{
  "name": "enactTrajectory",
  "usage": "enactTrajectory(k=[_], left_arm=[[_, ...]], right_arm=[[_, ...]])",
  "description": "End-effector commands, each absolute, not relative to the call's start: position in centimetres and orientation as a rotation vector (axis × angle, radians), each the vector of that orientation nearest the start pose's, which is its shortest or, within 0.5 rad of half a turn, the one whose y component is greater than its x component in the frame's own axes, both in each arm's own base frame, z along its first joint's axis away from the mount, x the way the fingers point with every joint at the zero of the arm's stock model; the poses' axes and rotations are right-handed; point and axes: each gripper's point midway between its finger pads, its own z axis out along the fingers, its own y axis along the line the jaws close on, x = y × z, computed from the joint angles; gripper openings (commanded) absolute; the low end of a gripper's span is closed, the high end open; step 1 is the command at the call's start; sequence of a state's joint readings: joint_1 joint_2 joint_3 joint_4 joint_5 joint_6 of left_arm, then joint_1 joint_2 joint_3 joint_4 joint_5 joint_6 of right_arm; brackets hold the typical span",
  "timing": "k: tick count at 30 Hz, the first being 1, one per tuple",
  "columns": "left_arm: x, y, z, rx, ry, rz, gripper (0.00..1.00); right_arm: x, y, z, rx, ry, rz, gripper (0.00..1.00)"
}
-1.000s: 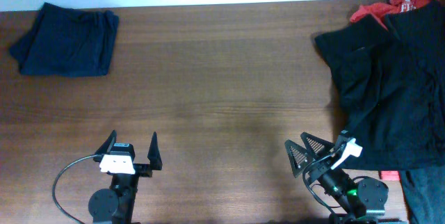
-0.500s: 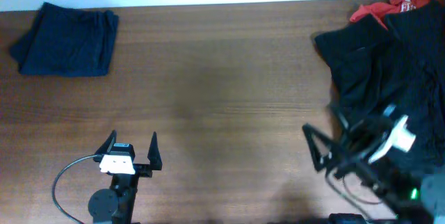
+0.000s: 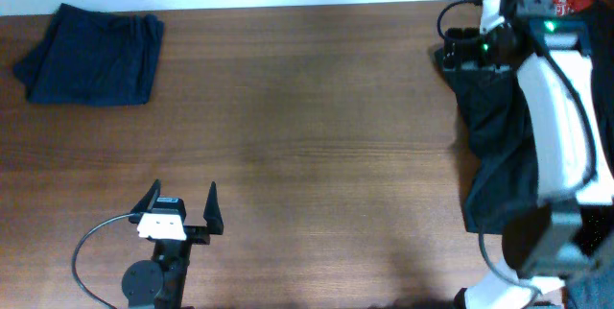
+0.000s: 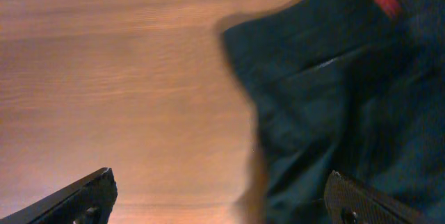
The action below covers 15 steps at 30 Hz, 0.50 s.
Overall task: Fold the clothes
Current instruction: 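Reach the right gripper into the clothing pile and grasp the black shorts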
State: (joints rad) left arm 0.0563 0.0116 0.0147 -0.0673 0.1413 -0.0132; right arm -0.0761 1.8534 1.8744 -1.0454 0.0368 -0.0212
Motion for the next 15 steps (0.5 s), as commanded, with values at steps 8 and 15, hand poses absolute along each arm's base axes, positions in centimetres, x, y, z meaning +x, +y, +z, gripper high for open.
enactTrajectory(k=[8,15], left_arm=[[24.5,-1.1,16.0,0.046,1.636,-0.092,0.99],[24.5,-1.1,16.0,0.046,1.636,-0.092,0.99]], right_arm=[[53.3,-9.3,6.8,-0.138,2.728,-0.501,0.99],[54.4,-9.3,1.4,-0.198,2.759,-0.506,0.90]])
